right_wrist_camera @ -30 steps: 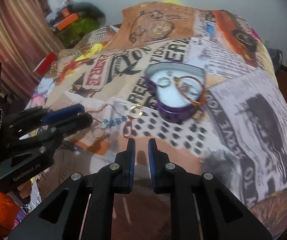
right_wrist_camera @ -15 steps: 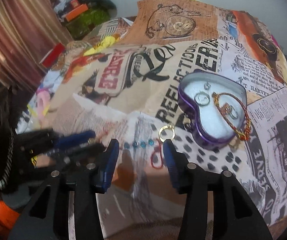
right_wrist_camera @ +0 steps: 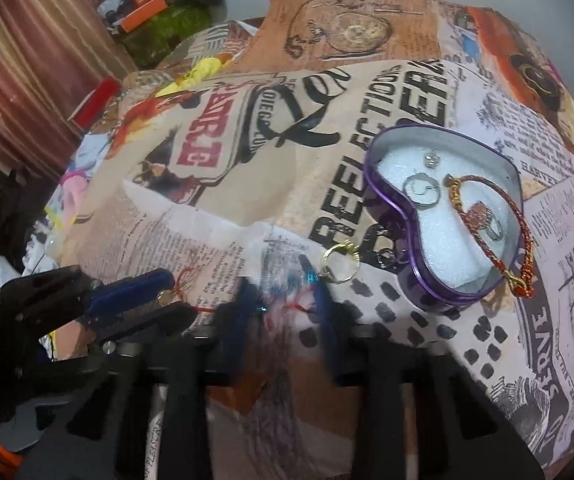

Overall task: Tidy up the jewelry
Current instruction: 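Carry the gold ring and beaded charm over the heart tin with both tools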

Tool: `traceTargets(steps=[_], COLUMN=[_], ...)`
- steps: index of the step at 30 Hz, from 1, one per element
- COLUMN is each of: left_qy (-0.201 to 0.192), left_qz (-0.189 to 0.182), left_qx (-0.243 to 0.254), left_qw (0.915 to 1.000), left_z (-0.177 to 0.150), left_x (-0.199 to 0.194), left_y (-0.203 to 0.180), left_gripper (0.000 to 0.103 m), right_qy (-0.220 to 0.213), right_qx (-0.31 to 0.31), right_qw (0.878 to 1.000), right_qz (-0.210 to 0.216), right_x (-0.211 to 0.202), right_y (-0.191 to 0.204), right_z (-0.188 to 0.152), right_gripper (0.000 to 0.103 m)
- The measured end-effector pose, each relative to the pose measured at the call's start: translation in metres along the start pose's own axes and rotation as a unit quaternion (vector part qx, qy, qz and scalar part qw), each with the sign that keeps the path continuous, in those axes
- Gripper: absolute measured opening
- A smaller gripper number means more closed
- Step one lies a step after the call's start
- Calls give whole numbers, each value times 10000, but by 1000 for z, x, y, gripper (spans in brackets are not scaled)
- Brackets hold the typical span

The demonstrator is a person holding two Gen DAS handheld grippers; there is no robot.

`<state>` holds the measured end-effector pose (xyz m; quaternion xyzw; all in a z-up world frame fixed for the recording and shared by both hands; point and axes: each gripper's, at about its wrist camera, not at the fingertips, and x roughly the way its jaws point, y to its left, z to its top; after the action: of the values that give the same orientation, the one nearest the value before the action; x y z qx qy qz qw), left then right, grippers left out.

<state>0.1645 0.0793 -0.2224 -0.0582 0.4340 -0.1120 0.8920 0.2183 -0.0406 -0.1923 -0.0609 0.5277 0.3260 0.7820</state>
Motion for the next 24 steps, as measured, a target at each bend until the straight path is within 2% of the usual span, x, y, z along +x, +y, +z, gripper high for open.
traceTargets(steps=[5,13,20,24], left_qy=[-80,-210,-232,-234], left_qz=[44,141,231,228], left_qx=[-21,62,111,150], left_qw=[10000,9997,9994,9994], left_z=[4,12,19,24], left_x=[-6,-16,-17,-16], left_y=[0,-7,-14,-21], left_gripper=[20,20,20,20], right_qy=[-113,-517,-651,-771], right_qx=[-43,-82,26,201], right_qw=[9999,9983,9966,9955], right_qz=[17,-252,-508,-520], right_x=[-6,-31,-49,-62], right_y=[0,-6,-28,-43], right_z=[-1,-7,-21,-24], right_gripper=[8,8,8,8])
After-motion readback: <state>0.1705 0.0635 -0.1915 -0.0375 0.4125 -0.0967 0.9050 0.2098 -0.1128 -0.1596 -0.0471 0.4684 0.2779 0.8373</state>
